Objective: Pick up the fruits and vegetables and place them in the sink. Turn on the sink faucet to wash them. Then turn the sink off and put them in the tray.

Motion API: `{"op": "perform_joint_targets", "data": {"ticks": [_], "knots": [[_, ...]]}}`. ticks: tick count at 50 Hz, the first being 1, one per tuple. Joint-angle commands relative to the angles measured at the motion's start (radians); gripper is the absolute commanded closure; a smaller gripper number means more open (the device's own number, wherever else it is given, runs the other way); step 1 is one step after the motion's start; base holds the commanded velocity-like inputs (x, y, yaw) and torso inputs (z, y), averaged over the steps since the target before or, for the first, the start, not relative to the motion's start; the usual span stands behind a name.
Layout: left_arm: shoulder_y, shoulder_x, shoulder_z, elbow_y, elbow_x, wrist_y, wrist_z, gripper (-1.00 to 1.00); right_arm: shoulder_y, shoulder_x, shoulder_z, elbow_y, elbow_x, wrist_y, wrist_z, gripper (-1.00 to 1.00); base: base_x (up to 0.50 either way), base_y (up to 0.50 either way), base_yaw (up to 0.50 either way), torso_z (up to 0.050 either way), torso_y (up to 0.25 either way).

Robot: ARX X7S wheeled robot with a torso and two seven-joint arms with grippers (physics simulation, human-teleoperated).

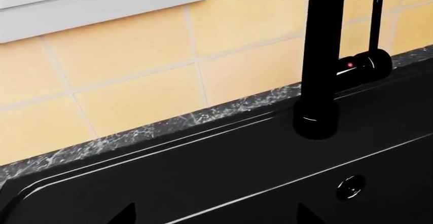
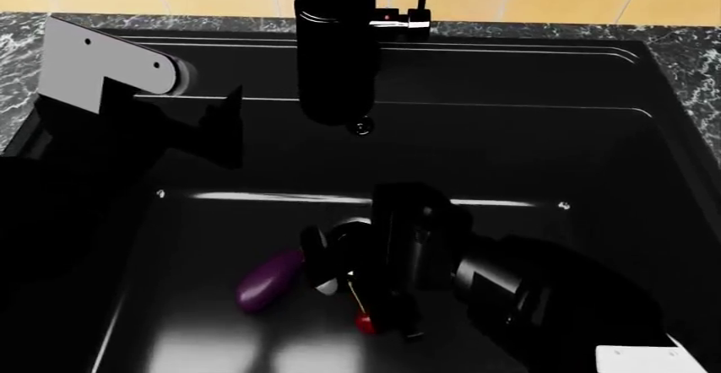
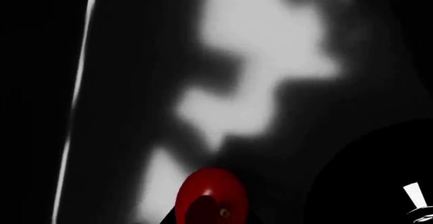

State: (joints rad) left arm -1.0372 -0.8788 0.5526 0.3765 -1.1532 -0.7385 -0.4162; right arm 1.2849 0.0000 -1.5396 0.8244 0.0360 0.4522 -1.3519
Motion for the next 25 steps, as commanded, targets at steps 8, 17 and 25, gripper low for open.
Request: {"op": "perform_joint_targets", "data": {"ticks": [8,17,25], "knots": [[-0.007,-0.003,-0.006,0.006,-0.013,-0.007,-0.007,-1.0,-0.018,0.0,-0.029,0.05,-0.029,0.021,-0.048,1.0,0.0,0.0,0.0,0.0,-0.001],[-0.007,0.0,-0.003,0.006,-0.009,-0.007,-0.002,-1.0,0.04,0.0,-0.026,0.103,0.01,0.005,-0.023,1.0,0.0,0.0,0.0,0.0,-0.001],[-0.021,0.005,0.013,0.008,-0.009,-0.028,0.009,-1.0,0.111,0.0,-0.022,0.161,0.027,-0.018,-0.021,1.0,0.0,0.0,0.0,0.0,0.0]]}}
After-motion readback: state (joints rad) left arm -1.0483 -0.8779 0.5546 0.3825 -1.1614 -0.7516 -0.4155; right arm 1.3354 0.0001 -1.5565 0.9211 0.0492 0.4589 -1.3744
